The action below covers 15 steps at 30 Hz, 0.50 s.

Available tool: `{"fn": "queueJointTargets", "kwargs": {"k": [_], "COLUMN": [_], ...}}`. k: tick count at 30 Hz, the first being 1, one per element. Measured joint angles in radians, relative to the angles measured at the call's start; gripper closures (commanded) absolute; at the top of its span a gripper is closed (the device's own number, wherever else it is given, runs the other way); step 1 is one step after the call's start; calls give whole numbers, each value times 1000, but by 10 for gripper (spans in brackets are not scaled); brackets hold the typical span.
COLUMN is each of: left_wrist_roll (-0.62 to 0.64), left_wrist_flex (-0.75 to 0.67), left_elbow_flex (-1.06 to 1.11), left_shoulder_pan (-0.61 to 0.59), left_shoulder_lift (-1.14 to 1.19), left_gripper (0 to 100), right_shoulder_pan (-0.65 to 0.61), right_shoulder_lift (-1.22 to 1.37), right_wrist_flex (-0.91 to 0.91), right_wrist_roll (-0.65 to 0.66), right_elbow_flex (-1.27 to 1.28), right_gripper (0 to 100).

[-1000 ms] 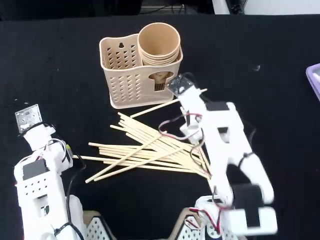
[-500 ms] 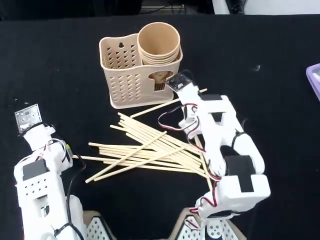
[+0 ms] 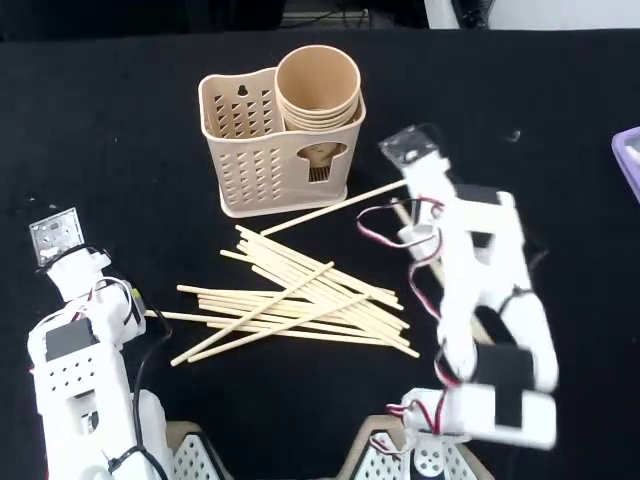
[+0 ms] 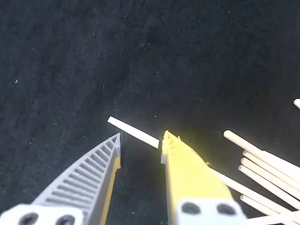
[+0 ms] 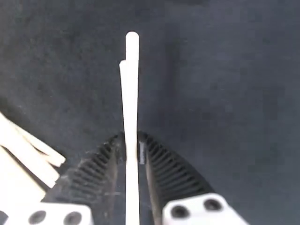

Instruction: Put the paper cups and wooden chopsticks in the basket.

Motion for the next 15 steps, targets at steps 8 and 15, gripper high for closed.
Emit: {"fn": "queueJointTargets", "kwargs": {"k": [8, 15], "left_wrist_roll": [0, 0], "left_wrist_flex": [0, 0], "left_elbow_flex": [0, 0], "left_shoulder_pan": [0, 0], "left_shoulder_lift": [0, 0], "left_gripper": [855, 855], "right_shoulder_pan": [18, -135], "right_shoulder_lift": [-338, -583], "right_wrist_flex": [100, 229], "right_wrist_roll": [-20, -161], "right_elbow_flex": [2, -149], "right_gripper": [988, 988]}}
